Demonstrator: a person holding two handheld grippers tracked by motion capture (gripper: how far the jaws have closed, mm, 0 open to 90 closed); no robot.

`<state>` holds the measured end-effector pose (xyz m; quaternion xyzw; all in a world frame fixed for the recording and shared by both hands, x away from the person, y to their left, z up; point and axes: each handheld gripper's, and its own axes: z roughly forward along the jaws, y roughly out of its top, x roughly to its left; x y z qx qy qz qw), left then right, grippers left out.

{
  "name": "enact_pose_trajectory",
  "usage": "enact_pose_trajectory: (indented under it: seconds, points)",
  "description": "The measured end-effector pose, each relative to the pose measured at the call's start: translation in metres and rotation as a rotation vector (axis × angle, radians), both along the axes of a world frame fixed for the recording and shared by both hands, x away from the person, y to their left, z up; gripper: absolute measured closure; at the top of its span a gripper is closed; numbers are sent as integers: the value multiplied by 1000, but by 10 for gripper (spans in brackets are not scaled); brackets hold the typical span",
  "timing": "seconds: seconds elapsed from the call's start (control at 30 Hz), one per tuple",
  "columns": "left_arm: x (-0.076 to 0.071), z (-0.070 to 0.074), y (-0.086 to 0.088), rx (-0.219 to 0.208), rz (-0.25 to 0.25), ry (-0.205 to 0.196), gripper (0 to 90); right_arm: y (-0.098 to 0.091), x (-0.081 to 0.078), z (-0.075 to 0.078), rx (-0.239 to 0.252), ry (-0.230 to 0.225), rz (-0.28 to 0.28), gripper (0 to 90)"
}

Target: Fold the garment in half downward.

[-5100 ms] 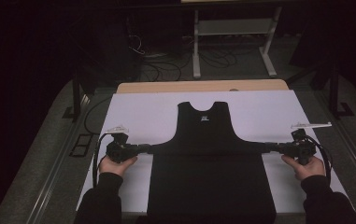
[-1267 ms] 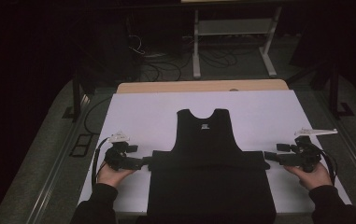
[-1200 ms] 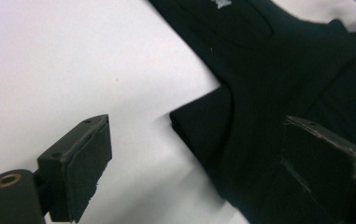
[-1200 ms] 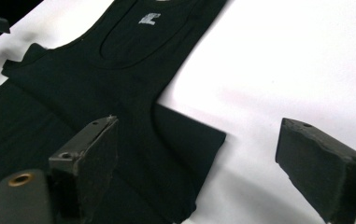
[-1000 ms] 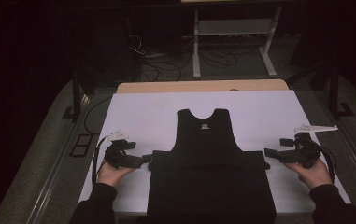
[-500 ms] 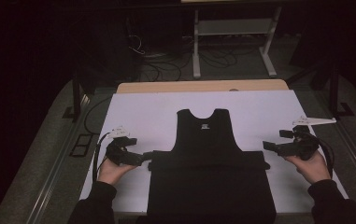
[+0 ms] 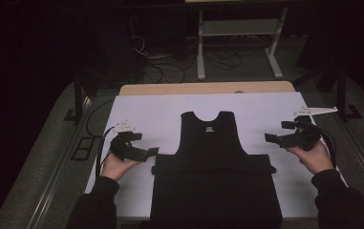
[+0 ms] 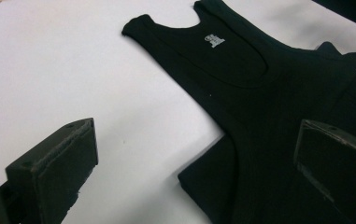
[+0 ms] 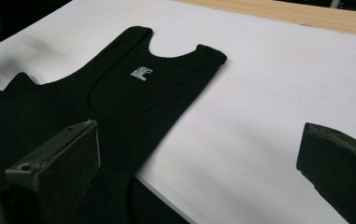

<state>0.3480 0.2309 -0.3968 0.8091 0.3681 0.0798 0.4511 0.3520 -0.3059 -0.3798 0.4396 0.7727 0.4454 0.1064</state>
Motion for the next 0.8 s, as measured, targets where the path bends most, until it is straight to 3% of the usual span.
enact_pose_trajectory:
  seconds: [0.23, 0.4, 0.53, 0.8]
  points:
    - [14, 9, -9, 29, -8, -1, 0, 6, 12, 3, -1, 4, 14, 0]
    - [24, 13, -14, 23, -25, -1, 0, 11, 20, 1, -22, 15, 22, 0]
    - [30, 16, -18, -3, -66, -9, 0, 12, 24, 2, -5, 20, 29, 0]
    - [45, 18, -17, 21, -49, 9, 0, 15, 35, 7, -21, 32, 43, 0]
